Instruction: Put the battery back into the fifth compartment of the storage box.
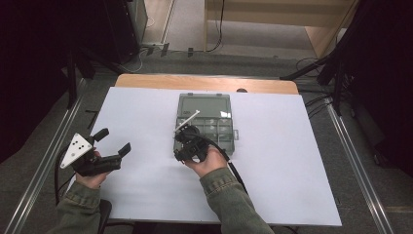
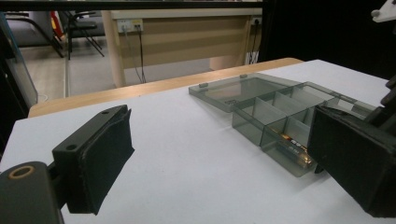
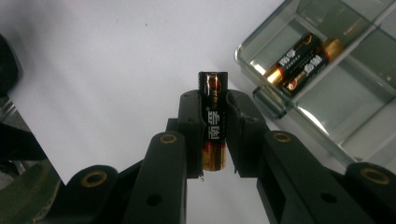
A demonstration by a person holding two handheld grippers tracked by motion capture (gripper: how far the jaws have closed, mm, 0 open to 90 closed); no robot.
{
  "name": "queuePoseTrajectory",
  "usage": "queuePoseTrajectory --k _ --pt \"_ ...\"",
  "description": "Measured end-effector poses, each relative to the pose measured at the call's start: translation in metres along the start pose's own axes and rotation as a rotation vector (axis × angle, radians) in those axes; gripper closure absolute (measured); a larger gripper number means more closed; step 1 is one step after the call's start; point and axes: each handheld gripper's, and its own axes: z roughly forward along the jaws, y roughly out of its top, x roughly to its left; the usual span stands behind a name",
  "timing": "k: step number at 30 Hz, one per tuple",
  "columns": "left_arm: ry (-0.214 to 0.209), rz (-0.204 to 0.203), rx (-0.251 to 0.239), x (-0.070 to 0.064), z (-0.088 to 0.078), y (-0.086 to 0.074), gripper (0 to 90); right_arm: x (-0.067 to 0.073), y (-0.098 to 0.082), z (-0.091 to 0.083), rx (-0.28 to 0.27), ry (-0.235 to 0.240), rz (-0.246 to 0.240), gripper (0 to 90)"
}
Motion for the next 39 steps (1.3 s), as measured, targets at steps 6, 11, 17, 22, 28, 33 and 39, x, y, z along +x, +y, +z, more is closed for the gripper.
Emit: queuePoseTrajectory --k 6,11,17,22,28,33,39 --pt "-0.001 0.0 0.003 0.0 0.0 0.0 7.0 -0.009 0.01 0.001 -0.034 0.022 0.071 77.7" --pt "0.001 0.006 0.005 0.0 0.0 0.0 7.0 -0.028 0.018 0.003 -0.075 0.068 0.187 77.7" --pt "0.004 0.01 0.004 0.0 0.0 0.0 7.0 -0.041 0.022 0.008 -0.097 0.003 0.315 77.8" --pt "0.004 0.011 0.002 0.0 0.0 0.0 7.0 -0.048 0.022 0.012 -0.134 0.015 0.411 77.7" --pt "0.005 0.01 0.0 0.001 0.0 0.0 7.1 -0.049 0.025 0.015 -0.171 0.047 0.476 77.7" --pt "0.005 0.009 -0.001 0.001 0.0 0.0 7.0 -0.049 0.025 0.02 -0.162 0.059 0.494 77.7" --pt "0.003 0.006 -0.002 0.001 0.0 0.0 7.1 -0.048 0.027 0.023 -0.155 0.06 0.521 77.2"
